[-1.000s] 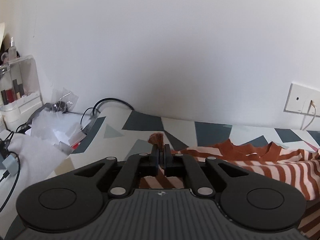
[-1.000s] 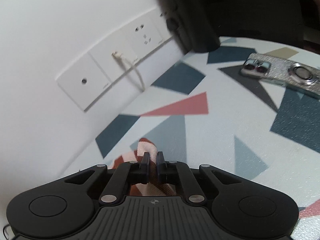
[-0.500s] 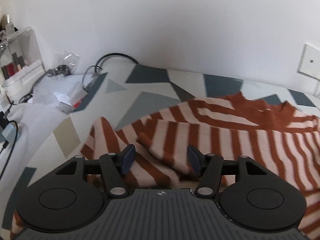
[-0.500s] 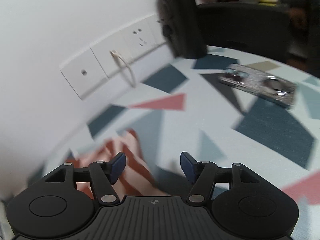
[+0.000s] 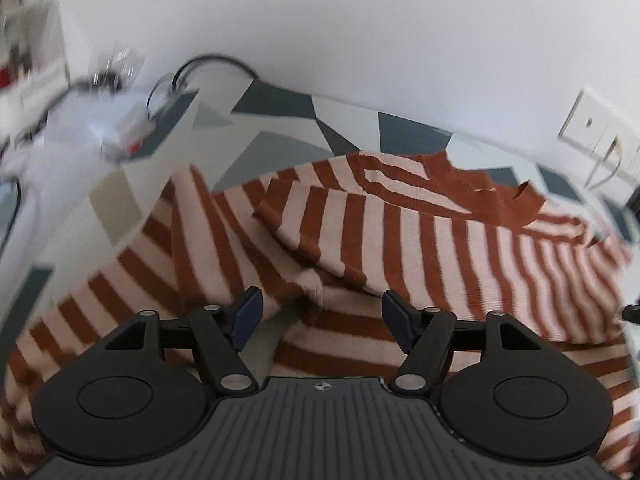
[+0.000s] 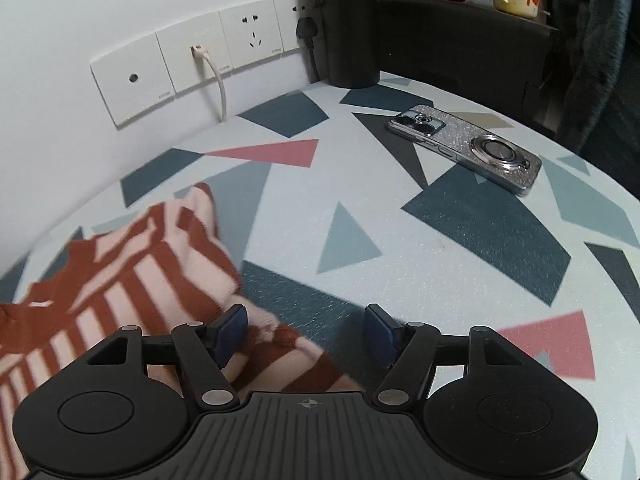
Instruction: Fold clothes
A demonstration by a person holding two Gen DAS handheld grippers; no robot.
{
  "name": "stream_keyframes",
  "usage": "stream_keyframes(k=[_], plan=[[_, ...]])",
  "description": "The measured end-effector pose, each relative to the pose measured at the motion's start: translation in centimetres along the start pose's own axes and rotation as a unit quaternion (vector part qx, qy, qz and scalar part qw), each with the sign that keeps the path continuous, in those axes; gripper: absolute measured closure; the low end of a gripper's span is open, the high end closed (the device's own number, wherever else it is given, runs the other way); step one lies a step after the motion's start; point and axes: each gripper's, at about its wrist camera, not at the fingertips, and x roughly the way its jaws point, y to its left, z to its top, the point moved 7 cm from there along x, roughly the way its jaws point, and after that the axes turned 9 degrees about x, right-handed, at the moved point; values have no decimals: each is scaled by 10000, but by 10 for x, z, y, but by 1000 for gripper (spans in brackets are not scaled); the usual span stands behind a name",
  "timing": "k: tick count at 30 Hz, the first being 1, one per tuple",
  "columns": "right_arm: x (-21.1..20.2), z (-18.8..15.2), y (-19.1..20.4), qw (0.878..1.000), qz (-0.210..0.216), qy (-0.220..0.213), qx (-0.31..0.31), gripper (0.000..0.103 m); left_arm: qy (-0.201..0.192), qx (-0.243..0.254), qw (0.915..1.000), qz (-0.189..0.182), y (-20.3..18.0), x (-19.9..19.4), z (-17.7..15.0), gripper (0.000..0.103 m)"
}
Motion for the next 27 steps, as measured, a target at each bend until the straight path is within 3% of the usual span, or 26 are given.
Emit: stream_keyframes(k=[1, 3, 5, 9, 13, 16, 19, 22, 24, 25, 26, 27], plan=[[-9, -2, 6, 9999, 81, -67, -20, 36, 35, -103, 9999, -105, 3, -4, -5, 30], [-23, -8, 23, 9991, 322, -165, -222, 18, 147, -264, 9994, -169, 11, -8, -19, 28], [-26, -20, 43, 9962, 637, -2, -597, 11, 295, -452, 9984, -141, 25, -12, -34, 28], [-27, -45, 61, 9922, 771, 335, -922, 11, 570, -661, 9961, -149, 47, -26, -61, 28], [-39, -62, 76, 9883, 954, 288, -1153, 11, 516, -1057, 9931, 20, 75, -42, -81, 28], [-45, -81, 88, 9843, 1057, 440, -1342, 11, 536, -1615, 9853, 140, 99, -43, -93, 29], [-51, -98, 102, 9797, 1133, 629, -1530, 12, 267, -2115, 9766, 289, 122, -42, -92, 29], [-63, -107, 115, 9749, 1257, 626, -1728, 12, 19, -2893, 9572, 111, 147, -36, -87, 30], [-70, -111, 124, 9713, 1384, 588, -1842, 12, -121, -3343, 9424, 23, 162, -33, -81, 41], [-72, -111, 127, 9709, 1420, 582, -1836, 12, -145, -3515, 9361, -70, 169, -30, -79, 64], [-73, -110, 130, 9709, 1450, 579, -1815, 12, -66, -3625, 9316, -269, 174, -23, -77, 95], [-73, -109, 131, 9723, 1440, 598, -1741, 12, 55, -3712, 9273, -472, 176, -18, -77, 97]])
